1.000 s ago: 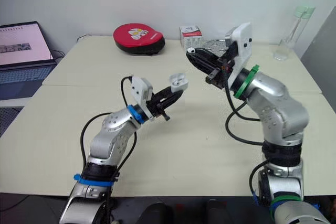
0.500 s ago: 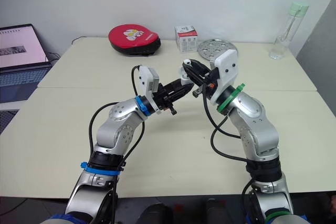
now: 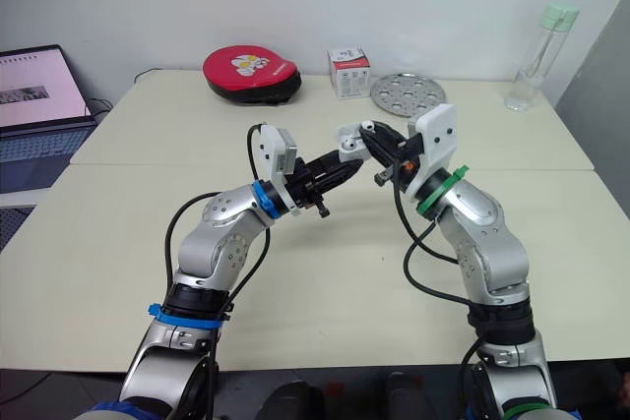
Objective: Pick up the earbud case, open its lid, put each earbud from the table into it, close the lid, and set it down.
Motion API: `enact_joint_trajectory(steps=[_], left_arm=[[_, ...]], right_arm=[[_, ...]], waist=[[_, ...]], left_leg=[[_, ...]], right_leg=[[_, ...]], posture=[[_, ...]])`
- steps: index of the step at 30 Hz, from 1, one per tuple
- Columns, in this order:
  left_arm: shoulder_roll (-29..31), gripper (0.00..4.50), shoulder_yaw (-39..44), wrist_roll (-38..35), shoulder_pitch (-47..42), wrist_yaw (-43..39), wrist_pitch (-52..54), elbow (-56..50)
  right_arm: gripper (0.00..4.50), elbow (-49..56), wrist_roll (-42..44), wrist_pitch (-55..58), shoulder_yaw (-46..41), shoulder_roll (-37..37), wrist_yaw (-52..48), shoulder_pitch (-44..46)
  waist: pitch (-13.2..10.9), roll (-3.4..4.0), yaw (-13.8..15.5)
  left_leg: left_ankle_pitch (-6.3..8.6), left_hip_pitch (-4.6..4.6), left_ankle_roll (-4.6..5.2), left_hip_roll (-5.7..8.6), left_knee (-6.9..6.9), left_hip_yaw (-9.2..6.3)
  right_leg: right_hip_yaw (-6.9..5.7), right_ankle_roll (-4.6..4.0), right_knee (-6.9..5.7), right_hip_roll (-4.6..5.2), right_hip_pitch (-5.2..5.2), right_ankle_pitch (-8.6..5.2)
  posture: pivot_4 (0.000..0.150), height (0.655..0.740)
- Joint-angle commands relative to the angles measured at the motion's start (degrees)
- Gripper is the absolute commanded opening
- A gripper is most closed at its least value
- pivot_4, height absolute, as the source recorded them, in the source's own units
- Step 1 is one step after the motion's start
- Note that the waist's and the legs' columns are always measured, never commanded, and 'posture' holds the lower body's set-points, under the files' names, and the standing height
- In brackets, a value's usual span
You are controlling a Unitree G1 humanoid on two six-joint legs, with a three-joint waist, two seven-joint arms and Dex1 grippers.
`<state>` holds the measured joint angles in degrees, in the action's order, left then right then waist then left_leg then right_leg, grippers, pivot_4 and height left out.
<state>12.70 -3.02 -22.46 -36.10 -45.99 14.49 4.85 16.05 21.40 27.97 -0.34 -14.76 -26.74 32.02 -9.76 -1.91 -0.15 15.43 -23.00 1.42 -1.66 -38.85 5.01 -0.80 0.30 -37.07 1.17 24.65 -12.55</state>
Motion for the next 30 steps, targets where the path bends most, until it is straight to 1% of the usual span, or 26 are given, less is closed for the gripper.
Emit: enact_joint_trajectory(steps=[1,9,15,23,27,29,30], left_arm=[[0.2,0.77,0.7,-0.9,-0.6,-0.5,-0.9,-2.5],[-0.1,0.77,0.5,-1.0,-0.1,-0.8,-0.9,-3.0],[0.0,0.77,0.4,-1.1,0.3,-0.6,-0.7,-3.6],[0.3,0.77,0.8,-0.9,0.3,-0.5,-0.8,-3.0],[1.8,0.77,1.1,-1.1,0.3,-2.1,-0.4,-2.3],[3.0,0.77,0.3,-1.8,0.6,-4.2,0.8,-3.0],[3.6,0.77,-0.1,-2.3,0.8,-5.1,1.6,-3.4]], right_arm=[[0.4,2.3,1.1,0.3,-1.1,-1.3,-0.6,-0.7],[0.4,2.6,1.6,1.1,0.0,-2.7,-2.0,-1.7],[2.42,1.9,1.8,1.9,-0.9,-2.7,-1.6,-1.0],[2.42,2.7,2.8,2.7,-2.3,-4.8,-3.2,-2.2],[2.42,6.0,7.3,5.9,-5.3,-10.9,-7.8,-5.8],[2.42,4.5,8.7,7.7,-7.4,-13.4,-8.2,-5.0],[2.25,3.3,9.2,8.6,-8.3,-14.1,-7.8,-4.1]], waist=[[0.0,0.0,0.0],[0.0,0.0,0.0],[0.0,0.0,0.0],[0.0,0.0,0.0],[0.0,0.0,0.1],[0.0,0.0,0.1],[0.0,0.0,0.1]], left_leg=[[0.0,0.0,0.0,0.0,0.0,0.0],[0.0,0.0,0.0,0.0,0.0,0.0],[0.0,0.0,0.0,0.0,0.0,-0.01],[0.0,0.0,0.0,0.0,0.0,0.0],[0.01,-0.01,0.01,0.0,0.01,-0.02],[0.01,-0.02,0.01,0.01,0.01,0.0],[0.0,-0.02,0.01,0.01,0.01,0.01]], right_leg=[[0.0,0.0,0.0,0.0,0.0,0.0],[0.0,0.0,-0.01,0.0,0.0,0.0],[0.0,0.0,0.0,0.0,0.0,0.0],[0.0,0.01,0.0,0.0,0.0,0.0],[-0.01,0.01,0.05,0.0,-0.01,0.0],[0.0,0.01,0.06,0.0,-0.01,0.0],[0.01,0.01,0.06,0.01,-0.01,0.0]], posture=[[0.15,0.74],[0.15,0.74],[0.15,0.74],[0.15,0.74],[0.15,0.74],[0.15,0.74],[0.15,0.74]])
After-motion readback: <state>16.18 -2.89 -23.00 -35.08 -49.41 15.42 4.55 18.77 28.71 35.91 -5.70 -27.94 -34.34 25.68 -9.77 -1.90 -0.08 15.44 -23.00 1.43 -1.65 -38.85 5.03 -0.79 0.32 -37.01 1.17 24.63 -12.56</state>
